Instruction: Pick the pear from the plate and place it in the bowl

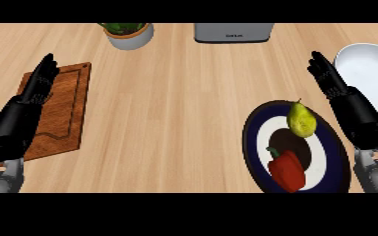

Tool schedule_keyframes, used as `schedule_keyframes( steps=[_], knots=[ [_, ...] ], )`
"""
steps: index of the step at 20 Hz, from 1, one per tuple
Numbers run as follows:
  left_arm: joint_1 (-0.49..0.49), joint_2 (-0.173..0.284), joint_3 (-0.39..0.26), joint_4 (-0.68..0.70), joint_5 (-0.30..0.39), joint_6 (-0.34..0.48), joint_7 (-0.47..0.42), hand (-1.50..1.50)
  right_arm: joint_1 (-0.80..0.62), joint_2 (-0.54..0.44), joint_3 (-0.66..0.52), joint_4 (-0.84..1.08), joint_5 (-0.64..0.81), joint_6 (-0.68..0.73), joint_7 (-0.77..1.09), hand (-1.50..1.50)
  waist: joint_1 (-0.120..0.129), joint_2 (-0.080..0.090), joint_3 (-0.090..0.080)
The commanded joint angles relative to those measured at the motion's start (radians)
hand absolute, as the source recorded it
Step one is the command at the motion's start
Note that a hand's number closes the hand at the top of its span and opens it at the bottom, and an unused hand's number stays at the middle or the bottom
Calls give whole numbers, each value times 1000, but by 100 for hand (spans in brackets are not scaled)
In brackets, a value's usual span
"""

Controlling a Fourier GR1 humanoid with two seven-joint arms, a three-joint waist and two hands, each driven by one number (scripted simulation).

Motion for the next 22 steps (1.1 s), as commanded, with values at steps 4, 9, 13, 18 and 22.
schedule_keyframes(
  steps=[4,9,13,18,22],
  knots=[
    [32,-47,57,51,36,63,50,0,-7,28,-193,-94,-238,193,-452,150,-27,39,2],
    [50,-94,72,73,87,91,127,0,172,-63,-335,195,-57,121,-578,-150,-29,67,0],
    [37,-98,60,86,78,81,124,0,282,58,-389,348,-154,258,-934,-150,-19,56,0],
    [-18,-110,52,101,74,78,166,0,273,-10,-422,649,-55,391,-1267,-150,10,55,-4],
    [-13,-142,26,88,37,103,180,0,180,-90,-450,789,-76,452,-1237,-150,18,50,-7]
  ],
)
